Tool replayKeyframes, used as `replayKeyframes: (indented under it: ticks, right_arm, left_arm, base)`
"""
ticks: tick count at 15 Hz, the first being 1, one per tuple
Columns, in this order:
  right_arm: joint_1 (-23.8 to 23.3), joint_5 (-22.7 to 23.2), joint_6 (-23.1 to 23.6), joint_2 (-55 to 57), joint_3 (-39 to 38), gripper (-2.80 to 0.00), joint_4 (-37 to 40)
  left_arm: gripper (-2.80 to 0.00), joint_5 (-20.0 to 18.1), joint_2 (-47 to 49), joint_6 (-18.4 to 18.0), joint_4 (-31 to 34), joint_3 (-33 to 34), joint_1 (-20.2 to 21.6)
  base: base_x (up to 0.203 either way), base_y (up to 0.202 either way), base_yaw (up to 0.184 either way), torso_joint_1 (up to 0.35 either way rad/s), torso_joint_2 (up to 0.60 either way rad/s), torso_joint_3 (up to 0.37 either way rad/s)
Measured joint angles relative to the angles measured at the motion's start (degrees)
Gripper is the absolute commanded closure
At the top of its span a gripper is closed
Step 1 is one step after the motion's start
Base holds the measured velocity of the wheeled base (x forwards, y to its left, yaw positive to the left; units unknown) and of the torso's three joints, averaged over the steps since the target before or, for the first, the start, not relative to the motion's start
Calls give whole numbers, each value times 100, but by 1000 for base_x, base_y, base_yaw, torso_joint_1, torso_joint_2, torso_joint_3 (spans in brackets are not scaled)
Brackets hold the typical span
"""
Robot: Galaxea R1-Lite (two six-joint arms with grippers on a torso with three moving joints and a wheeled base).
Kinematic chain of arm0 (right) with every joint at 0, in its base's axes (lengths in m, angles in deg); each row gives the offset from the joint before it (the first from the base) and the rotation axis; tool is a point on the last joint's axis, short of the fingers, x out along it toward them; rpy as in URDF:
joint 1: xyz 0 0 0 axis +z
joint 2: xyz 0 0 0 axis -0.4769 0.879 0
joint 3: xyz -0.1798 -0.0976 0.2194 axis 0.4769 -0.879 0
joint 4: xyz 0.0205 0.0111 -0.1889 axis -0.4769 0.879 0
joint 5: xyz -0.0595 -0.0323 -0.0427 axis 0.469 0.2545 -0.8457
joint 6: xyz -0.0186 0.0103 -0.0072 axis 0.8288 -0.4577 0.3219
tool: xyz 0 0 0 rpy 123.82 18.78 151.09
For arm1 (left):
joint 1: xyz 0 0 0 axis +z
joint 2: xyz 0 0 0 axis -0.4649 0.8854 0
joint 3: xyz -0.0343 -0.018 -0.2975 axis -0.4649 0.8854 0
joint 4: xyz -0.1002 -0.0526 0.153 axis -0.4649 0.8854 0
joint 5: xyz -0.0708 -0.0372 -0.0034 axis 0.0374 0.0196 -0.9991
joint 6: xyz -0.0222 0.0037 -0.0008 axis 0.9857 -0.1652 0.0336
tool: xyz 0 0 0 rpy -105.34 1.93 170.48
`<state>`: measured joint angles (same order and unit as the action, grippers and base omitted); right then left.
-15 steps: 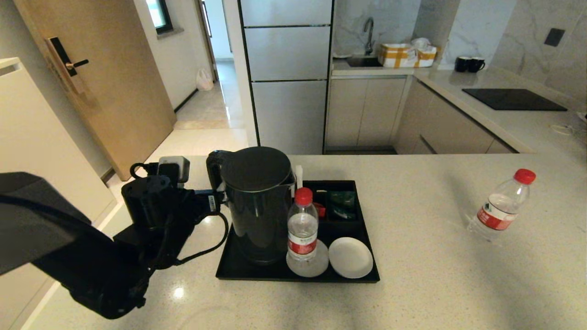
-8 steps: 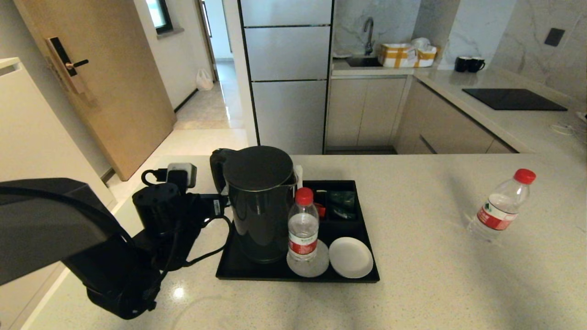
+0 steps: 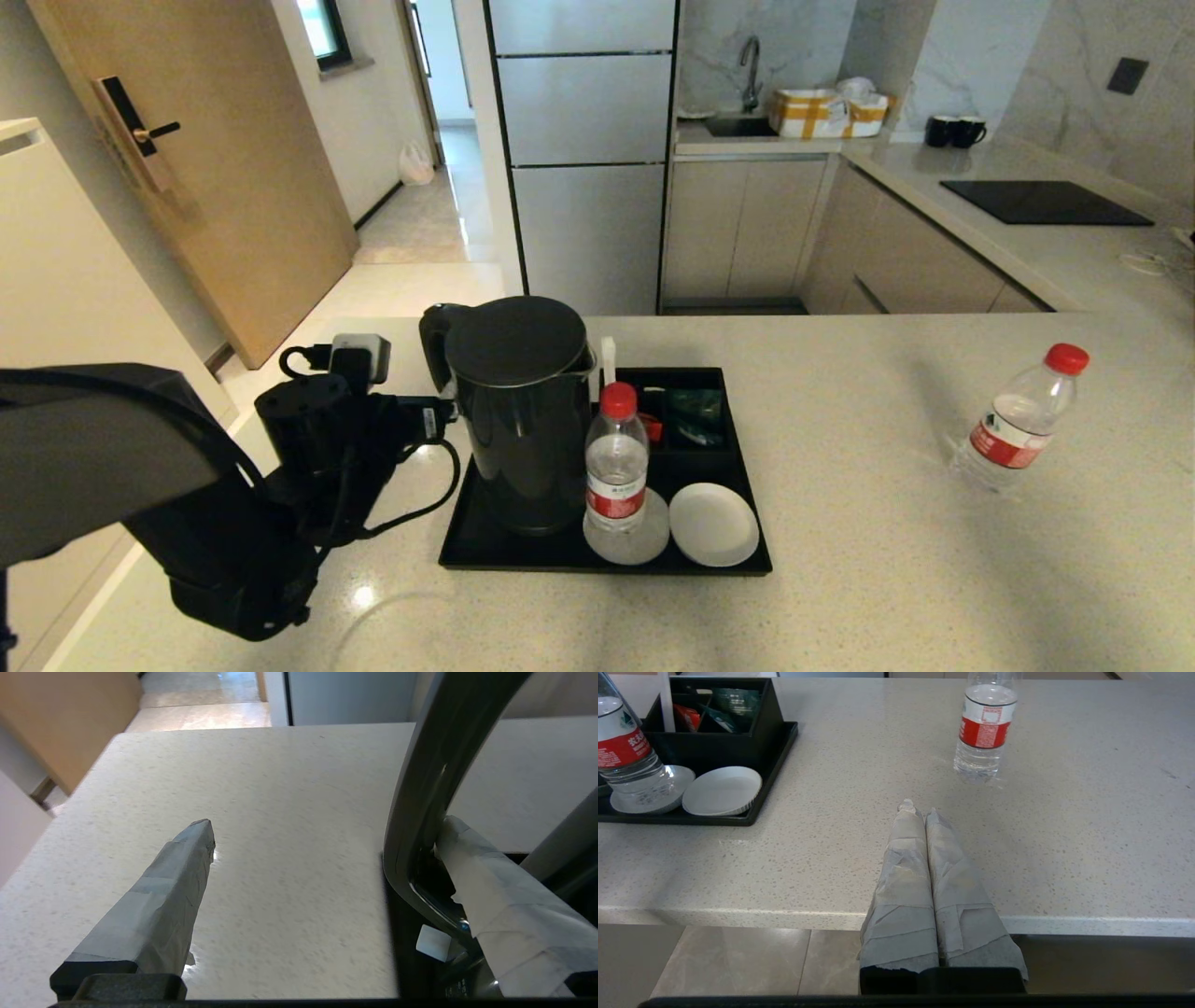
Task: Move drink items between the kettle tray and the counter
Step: Pick up the kettle
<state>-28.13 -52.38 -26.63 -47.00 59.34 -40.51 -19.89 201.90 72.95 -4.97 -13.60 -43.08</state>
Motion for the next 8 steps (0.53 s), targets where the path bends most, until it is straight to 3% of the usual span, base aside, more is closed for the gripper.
replayKeyframes:
  ticks: [5,6,8]
  right_arm:
    - [-5,-1,1,0,0,0,2]
    - [-5,1,2,0,0,0,0]
    - [-5,-1,0,0,0,0,0]
  left_arm:
    - [-280,-127,106,-17,50,-273,53]
    - [0,-126,100,-25,88,-301,51]
    - [0,-132,101,-40,111,-352,20]
  base:
    - [0,0,0,0,0,0]
    - [0,0,0,0,0,0]
    - [0,0,0,0,0,0]
